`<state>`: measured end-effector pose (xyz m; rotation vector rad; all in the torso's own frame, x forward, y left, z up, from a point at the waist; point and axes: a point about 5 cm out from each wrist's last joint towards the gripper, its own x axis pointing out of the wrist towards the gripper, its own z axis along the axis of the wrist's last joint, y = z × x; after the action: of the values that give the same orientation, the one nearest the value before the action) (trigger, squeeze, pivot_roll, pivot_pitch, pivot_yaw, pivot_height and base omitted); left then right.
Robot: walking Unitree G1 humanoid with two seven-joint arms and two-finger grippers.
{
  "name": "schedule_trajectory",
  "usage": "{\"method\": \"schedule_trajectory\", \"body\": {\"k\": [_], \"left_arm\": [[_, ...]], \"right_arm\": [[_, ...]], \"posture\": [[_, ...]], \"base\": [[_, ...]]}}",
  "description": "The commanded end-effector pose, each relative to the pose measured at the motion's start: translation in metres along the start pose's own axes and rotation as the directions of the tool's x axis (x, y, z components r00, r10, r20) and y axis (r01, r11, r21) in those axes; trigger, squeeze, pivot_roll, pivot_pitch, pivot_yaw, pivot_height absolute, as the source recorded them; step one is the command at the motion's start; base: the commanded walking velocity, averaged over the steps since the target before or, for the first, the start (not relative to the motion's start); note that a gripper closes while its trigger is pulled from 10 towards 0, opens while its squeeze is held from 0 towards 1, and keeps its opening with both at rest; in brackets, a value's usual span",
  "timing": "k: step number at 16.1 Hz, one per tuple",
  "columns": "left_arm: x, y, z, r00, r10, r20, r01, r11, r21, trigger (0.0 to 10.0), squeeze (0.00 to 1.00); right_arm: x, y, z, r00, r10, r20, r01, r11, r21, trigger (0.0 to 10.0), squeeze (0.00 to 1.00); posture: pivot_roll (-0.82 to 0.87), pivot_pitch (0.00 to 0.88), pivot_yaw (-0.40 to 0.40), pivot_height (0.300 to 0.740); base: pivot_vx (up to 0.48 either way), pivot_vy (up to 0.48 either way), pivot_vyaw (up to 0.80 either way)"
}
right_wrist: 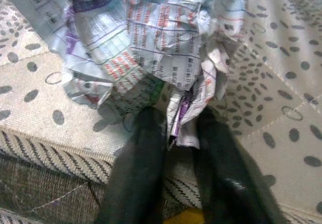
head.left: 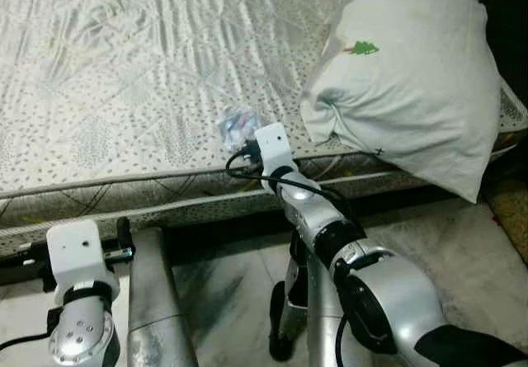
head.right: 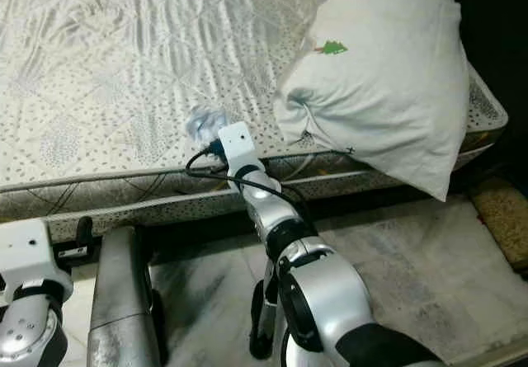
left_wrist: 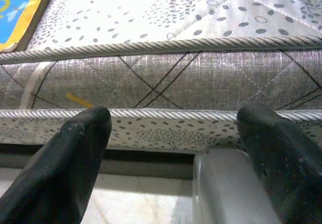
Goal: Clean up the room
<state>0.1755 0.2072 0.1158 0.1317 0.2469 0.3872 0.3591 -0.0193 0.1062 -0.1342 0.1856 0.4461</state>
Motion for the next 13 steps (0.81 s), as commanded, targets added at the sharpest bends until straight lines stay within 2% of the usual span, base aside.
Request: {"method": "schedule_trajectory", "body": {"k": [1,7,11,13], "left_arm": [[0.0,0.001,-0.004,1.0,0.013,-0.015,-0.013,1.0,0.006,10.0,0.0],[0.02,-0.007,0.001,1.0,-0.004,0.026,0.004,1.0,-0.011,10.0,0.0],[0.035,-0.02,0.005,0.997,-0.055,0.06,0.056,0.998,-0.018,10.0,0.0],[0.043,-0.022,0.009,0.995,-0.053,0.088,0.058,0.996,-0.064,10.0,0.0]], "right_arm": [[0.006,0.04,0.018,0.995,0.094,0.034,-0.096,0.995,0.03,0.0,0.0],[0.008,0.026,0.027,0.996,0.066,0.064,-0.067,0.998,0.018,0.0,0.0],[0.005,0.001,0.023,0.997,0.013,0.08,-0.016,0.999,0.035,0.0,0.0],[-0.004,-0.02,0.015,0.99,0.008,0.143,-0.017,0.998,0.062,0.0,0.0]], "posture": [[0.24,0.16,-0.138,0.488],[0.19,0.092,-0.124,0.488],[0.14,0.037,-0.089,0.488],[0.1,0.0,-0.071,0.488]], "base": [[0.0,0.0,0.0],[0.0,0.0,0.0],[0.0,0.0,0.0],[0.0,0.0,0.0]]}}
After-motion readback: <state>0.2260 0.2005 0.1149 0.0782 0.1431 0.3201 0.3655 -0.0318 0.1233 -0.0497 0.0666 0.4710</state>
